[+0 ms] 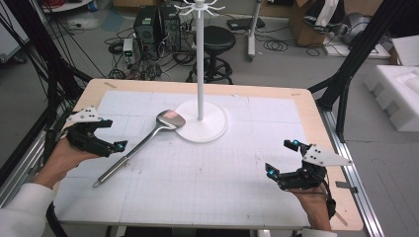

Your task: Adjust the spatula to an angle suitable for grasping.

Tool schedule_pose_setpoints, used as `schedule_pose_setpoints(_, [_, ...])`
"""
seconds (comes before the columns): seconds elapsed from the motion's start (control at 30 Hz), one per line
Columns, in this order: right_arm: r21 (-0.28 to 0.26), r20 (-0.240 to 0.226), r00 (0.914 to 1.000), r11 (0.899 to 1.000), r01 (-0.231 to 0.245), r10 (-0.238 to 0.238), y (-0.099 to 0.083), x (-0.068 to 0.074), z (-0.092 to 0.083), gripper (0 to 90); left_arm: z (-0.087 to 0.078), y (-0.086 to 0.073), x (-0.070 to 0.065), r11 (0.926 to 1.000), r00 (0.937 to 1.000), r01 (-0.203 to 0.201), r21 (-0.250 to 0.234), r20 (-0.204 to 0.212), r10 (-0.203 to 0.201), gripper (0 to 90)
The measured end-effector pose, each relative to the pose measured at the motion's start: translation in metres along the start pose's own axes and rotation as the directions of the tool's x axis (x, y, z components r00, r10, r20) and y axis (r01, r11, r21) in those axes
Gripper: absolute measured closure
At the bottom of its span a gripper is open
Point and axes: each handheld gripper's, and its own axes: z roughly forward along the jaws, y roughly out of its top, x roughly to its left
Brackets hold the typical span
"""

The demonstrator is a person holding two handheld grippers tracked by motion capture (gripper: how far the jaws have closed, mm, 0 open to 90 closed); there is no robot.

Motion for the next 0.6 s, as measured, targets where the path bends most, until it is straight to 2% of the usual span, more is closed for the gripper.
schedule_pose_setpoints(0.03, [-0.005,0.0,1.0,1.0,0.0,0.0,0.001,0.0,0.0,0.4,0.004,0.004,0.001,0.9994,0.9998,-0.012,0.033,0.014,0.011,1.7])
schedule_pose_setpoints(0.1, [-0.004,-0.003,1.0,1.0,0.002,-0.002,0.001,0.0,0.0,0.4,0.009,0.008,0.002,0.9967,0.9995,-0.029,0.076,0.016,0.028,1.7])
schedule_pose_setpoints(0.27, [-0.005,-0.002,1.0,1.0,-0.005,0.005,0.001,0.0,0.0,0.4,0.02,0.014,0.005,0.9925,0.9996,-0.025,0.12,0.014,0.024,1.7])
schedule_pose_setpoints(0.3, [-0.005,-0.008,1.0,1.0,-0.006,0.006,0.0,0.0,0.0,0.4,0.026,0.016,0.006,0.989,0.9993,-0.029,0.145,0.029,0.025,1.7])
schedule_pose_setpoints(0.33, [-0.005,-0.008,1.0,1.0,-0.006,0.006,0.0,0.0,0.0,0.4,0.026,0.016,0.006,0.989,0.9993,-0.029,0.145,0.029,0.025,1.7])
schedule_pose_setpoints(0.4, [-0.006,-0.008,1.0,1.0,-0.003,0.003,0.001,0.001,0.0,0.4,0.034,0.02,0.007,0.982,0.998,-0.05,0.182,0.048,0.042,1.7])
schedule_pose_setpoints(0.43, [-0.006,-0.009,1.0,1.0,-0.003,0.003,0.001,0.001,-0.001,0.4,0.034,0.02,0.007,0.982,0.998,-0.05,0.182,0.048,0.042,1.7])
schedule_pose_setpoints(0.47, [-0.01,-0.007,1.0,1.0,-0.001,0.001,0.002,0.0,-0.001,0.4,0.038,0.023,0.008,0.9772,0.9979,-0.056,0.205,0.044,0.048,1.7])
schedule_pose_setpoints(0.53, [-0.011,-0.007,1.0,1.0,-0.002,0.002,0.002,0.0,-0.001,0.4,0.041,0.024,0.008,0.9756,0.9978,-0.054,0.213,0.049,0.045,1.7])
schedule_pose_setpoints(0.57, [-0.01,-0.008,0.9999,1.0,-0.007,0.006,0.001,0.0,-0.001,0.4,0.045,0.026,0.009,0.9699,0.998,-0.057,0.237,0.039,0.049,1.8])
schedule_pose_setpoints(0.6, [-0.01,-0.008,0.9999,1.0,-0.007,0.006,0.001,0.0,-0.001,0.4,0.045,0.026,0.009,0.9699,0.998,-0.057,0.237,0.039,0.049,1.8])
